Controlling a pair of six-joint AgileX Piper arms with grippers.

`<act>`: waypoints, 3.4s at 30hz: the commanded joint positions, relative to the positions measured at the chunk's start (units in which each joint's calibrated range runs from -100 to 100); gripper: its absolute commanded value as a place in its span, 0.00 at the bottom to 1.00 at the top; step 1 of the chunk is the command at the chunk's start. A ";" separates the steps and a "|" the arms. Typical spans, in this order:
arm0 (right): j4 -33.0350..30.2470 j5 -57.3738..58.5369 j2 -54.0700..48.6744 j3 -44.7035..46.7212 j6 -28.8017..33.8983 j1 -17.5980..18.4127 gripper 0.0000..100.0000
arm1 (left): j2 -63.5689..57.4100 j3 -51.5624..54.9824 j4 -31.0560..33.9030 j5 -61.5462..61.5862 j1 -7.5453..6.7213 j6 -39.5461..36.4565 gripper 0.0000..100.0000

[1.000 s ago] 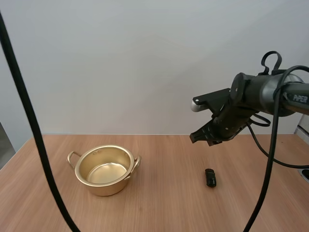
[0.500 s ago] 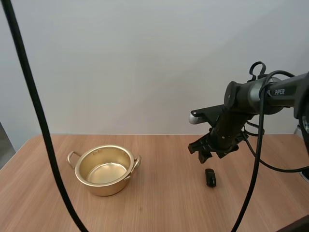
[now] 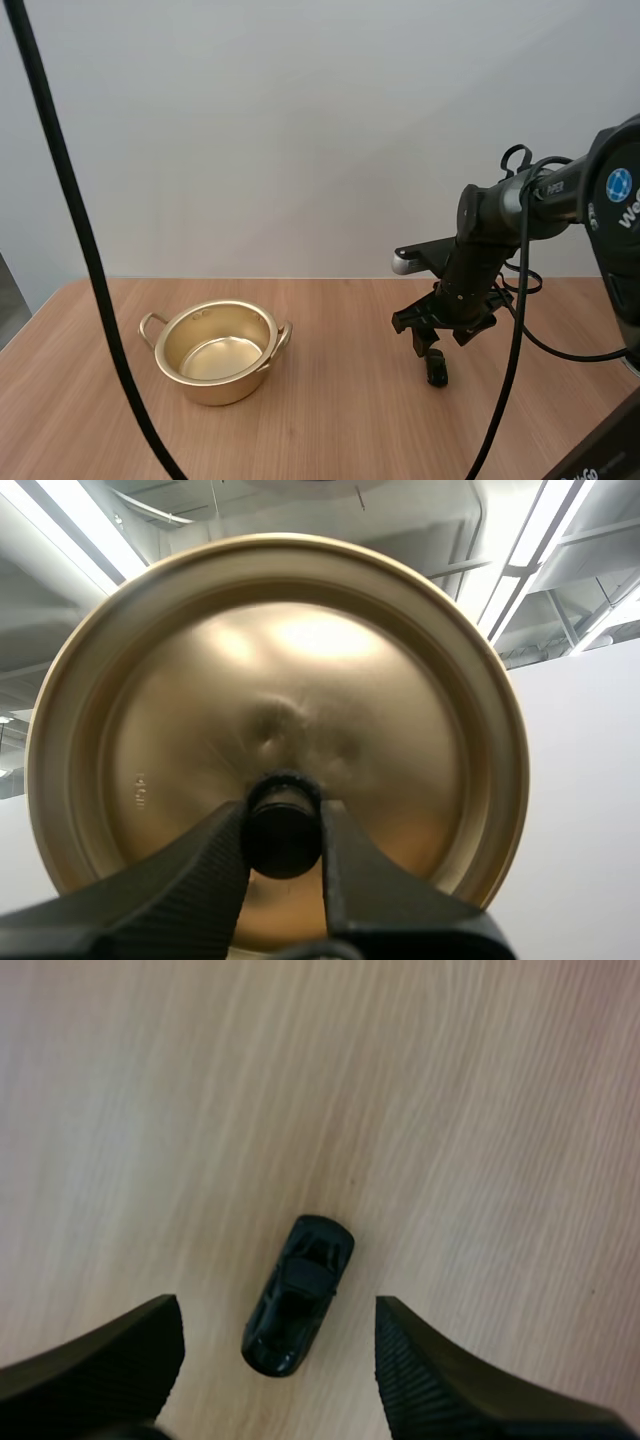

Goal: Open the pot, put the car inside, and close it

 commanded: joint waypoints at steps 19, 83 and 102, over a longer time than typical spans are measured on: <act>0.30 1.34 7.64 0.00 -0.94 -0.01 0.85 | 0.07 0.00 0.07 0.01 0.03 0.01 0.00; 25.83 -1.42 -0.39 -24.71 -22.58 24.34 0.00 | -0.37 -13.75 -1.42 8.80 0.03 0.88 0.00; 24.76 -5.57 20.55 -24.71 -24.08 26.79 0.00 | -0.37 -19.62 -1.42 16.36 0.03 0.97 0.00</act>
